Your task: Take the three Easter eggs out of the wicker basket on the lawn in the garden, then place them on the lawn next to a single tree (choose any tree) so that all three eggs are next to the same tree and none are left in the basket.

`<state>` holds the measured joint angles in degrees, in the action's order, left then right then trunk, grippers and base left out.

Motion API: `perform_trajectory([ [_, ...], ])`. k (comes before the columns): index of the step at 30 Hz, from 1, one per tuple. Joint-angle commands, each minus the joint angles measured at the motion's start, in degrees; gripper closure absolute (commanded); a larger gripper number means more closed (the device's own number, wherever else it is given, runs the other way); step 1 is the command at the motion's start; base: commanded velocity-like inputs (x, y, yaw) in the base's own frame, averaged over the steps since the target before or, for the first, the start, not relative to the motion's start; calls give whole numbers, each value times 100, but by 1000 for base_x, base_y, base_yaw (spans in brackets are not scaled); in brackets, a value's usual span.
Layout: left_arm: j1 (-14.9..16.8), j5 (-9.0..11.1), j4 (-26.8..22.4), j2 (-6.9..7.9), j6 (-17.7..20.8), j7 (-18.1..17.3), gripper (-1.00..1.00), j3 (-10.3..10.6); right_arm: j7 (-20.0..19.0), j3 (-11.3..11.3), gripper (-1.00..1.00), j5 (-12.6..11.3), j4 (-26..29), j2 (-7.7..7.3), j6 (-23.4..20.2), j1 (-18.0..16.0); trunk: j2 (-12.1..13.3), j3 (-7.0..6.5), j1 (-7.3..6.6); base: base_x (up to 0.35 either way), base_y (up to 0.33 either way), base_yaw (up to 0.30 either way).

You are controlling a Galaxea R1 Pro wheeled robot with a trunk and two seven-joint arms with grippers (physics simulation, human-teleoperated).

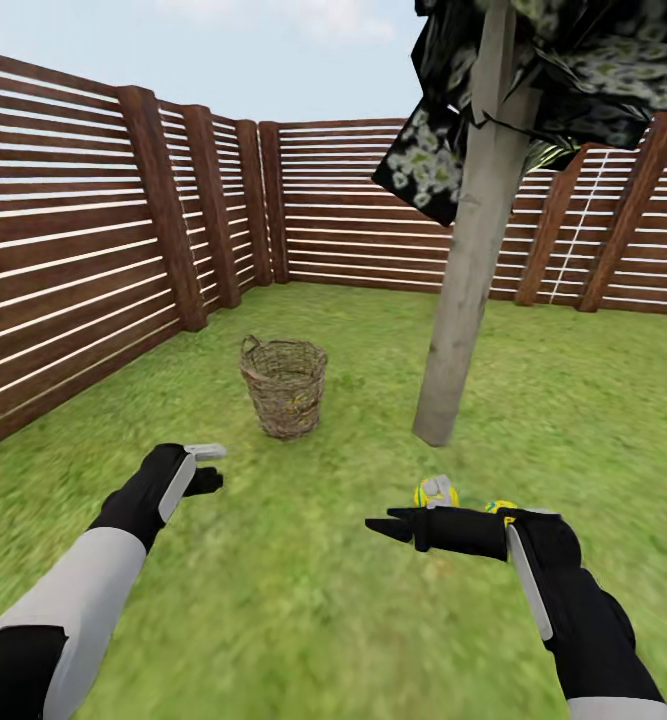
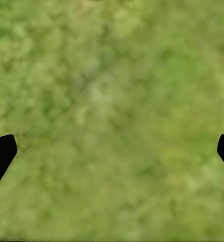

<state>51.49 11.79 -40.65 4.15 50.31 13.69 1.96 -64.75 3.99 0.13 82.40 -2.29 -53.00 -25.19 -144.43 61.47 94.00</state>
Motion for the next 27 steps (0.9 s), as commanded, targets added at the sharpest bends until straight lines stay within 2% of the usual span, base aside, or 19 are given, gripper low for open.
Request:
perform_trajectory([
  [1,2,60,-4,5,18,49,-100,22,-20,5,-100,4,4,0,-44,-3,0,-17,-3,0,130,290],
  [27,2,59,-154,7,175,63,-100,24,-20,-4,-100,13,4,0,-44,-3,34,-593,-70,0,16,290],
])
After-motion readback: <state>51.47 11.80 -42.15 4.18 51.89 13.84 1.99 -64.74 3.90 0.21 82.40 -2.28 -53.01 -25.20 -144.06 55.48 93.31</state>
